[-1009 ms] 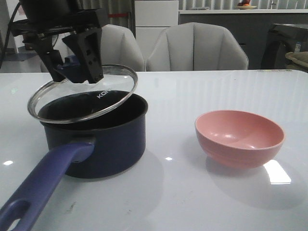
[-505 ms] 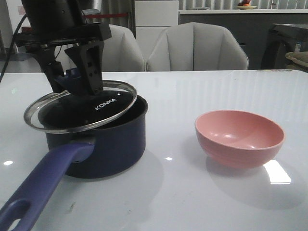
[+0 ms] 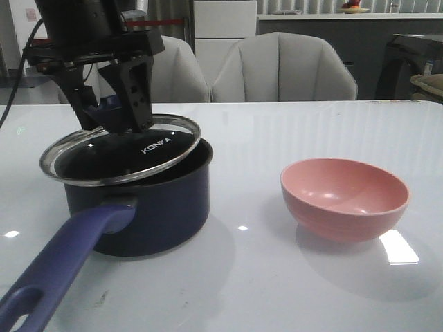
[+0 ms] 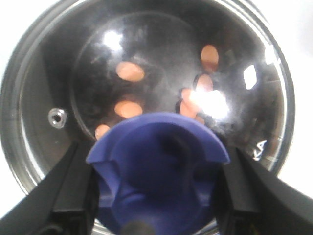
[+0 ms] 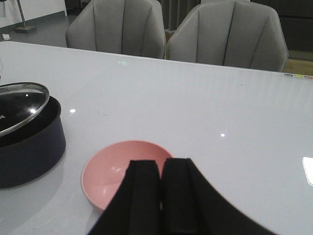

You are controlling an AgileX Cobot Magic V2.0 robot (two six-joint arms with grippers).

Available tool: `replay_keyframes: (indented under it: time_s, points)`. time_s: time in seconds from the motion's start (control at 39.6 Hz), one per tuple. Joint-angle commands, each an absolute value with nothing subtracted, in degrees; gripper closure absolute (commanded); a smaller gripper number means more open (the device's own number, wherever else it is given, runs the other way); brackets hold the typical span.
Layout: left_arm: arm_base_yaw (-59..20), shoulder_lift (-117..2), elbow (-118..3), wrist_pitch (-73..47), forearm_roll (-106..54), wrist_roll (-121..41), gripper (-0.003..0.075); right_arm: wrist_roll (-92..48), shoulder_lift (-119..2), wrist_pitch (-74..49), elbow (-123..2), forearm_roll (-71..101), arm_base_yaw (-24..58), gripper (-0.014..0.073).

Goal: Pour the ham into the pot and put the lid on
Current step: 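Lower the glass lid onto the saucepan opening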

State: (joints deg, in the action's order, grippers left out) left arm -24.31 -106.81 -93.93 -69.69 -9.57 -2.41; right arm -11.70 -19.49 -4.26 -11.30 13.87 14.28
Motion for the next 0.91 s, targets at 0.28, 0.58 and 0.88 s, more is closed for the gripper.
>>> replay_keyframes:
  time_s: [0.28, 0.58, 0.88]
  points:
    - [-24.66, -107.13, -99.68, -73.83, -10.27, -2.14, 0.0563, -11.92, -19.83, 0.57, -12.87, 14.1, 14.29, 0.0451]
    - [-26.64, -107.28, -99.68, -73.83, -8.2, -2.14, 0.0562, -11.92, -19.83, 0.57, -12.87, 14.1, 14.29, 0.0451]
    - [-26.64, -107.28, -99.48, -73.83, -7.71, -2.14, 0.0441, -11.92, -19.83, 0.57, -12.87, 14.1, 14.29, 0.0451]
